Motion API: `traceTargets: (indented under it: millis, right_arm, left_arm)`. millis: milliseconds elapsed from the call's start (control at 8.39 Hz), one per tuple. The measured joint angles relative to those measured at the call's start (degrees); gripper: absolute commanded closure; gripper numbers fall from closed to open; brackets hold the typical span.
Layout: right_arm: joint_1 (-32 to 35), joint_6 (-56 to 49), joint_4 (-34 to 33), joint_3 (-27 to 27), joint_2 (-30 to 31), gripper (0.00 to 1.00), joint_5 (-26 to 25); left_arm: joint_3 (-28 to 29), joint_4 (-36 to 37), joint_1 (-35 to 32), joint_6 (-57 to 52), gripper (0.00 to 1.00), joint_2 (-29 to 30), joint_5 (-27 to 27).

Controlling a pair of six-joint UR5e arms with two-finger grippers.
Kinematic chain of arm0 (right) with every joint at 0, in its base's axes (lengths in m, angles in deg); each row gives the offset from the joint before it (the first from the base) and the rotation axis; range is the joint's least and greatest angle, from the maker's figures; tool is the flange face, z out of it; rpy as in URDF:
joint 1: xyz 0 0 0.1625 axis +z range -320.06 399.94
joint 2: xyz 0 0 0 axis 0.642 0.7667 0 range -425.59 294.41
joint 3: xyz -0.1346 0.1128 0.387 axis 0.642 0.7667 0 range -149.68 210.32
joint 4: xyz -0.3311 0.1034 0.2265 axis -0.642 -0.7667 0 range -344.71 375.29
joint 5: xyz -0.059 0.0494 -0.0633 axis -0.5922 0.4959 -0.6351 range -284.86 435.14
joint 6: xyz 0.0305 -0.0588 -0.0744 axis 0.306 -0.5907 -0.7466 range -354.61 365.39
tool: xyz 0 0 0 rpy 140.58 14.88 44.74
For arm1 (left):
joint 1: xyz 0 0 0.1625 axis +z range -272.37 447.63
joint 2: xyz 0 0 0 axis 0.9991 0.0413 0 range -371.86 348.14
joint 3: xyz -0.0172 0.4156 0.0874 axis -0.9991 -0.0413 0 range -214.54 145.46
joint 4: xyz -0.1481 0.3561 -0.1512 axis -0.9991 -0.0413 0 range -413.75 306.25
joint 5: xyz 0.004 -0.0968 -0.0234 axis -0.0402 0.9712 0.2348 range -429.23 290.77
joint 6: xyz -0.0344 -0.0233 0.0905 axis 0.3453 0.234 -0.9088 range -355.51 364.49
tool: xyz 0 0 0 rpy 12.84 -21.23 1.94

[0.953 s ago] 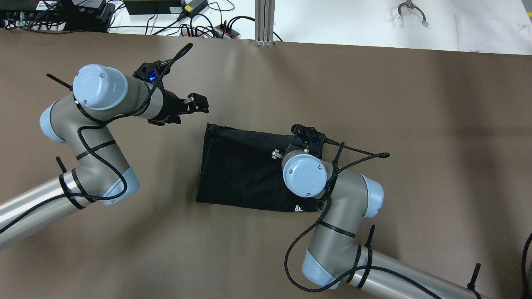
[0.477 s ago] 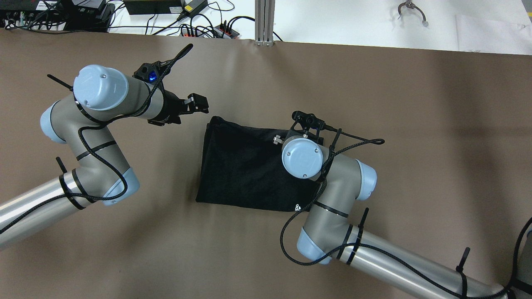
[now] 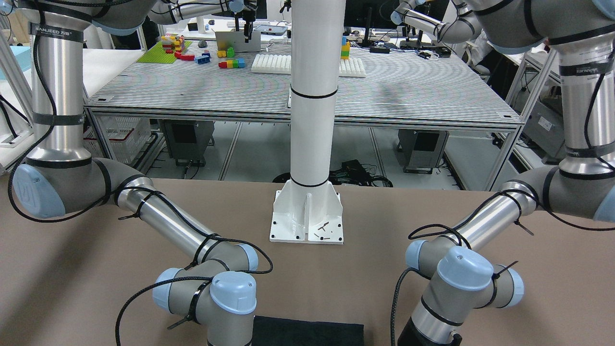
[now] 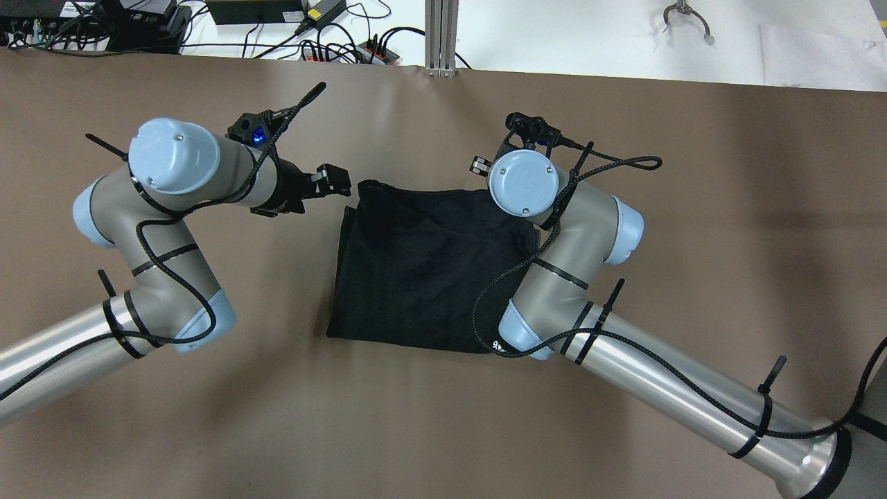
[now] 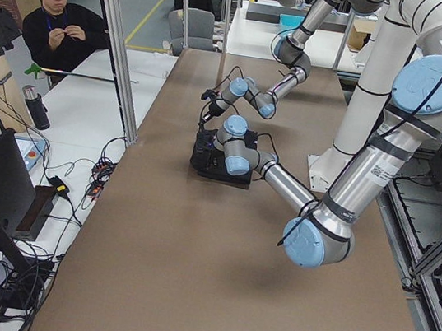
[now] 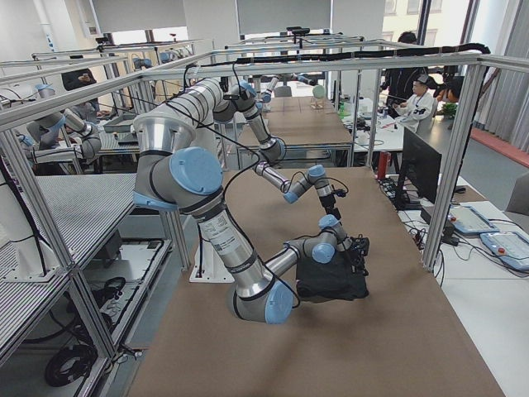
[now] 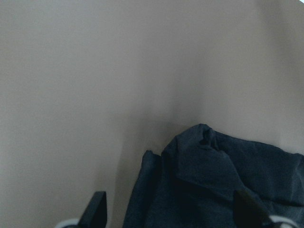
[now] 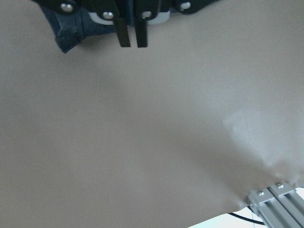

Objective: Fold clothes

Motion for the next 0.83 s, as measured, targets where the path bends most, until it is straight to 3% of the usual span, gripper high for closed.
traceTargets:
  millis: [119,238,596,834]
  right_arm:
    - [0.32,-0.31,-0.15,-1.62,0.0,0.06,1.32]
    - [0.39,-0.45,-0.39,-4.28,0.7,0.06,2.89]
    - [-0.26,-0.65,-0.56,-11.39,4.74,0.06,4.82]
    - [-0.46,-0.7,-0.53,-12.42,6.02,0.06,5.09]
  left_arm:
    - [-0.25,0.01,2.12,0.25,0.77,0.26,-2.35]
    - [-0.98,0.1,5.69,0.76,1.0,0.64,-5.93]
    - [-1.58,0.59,12.56,2.3,1.0,2.07,-12.29]
    - [3.47,0.37,11.54,2.32,1.0,4.94,-12.9]
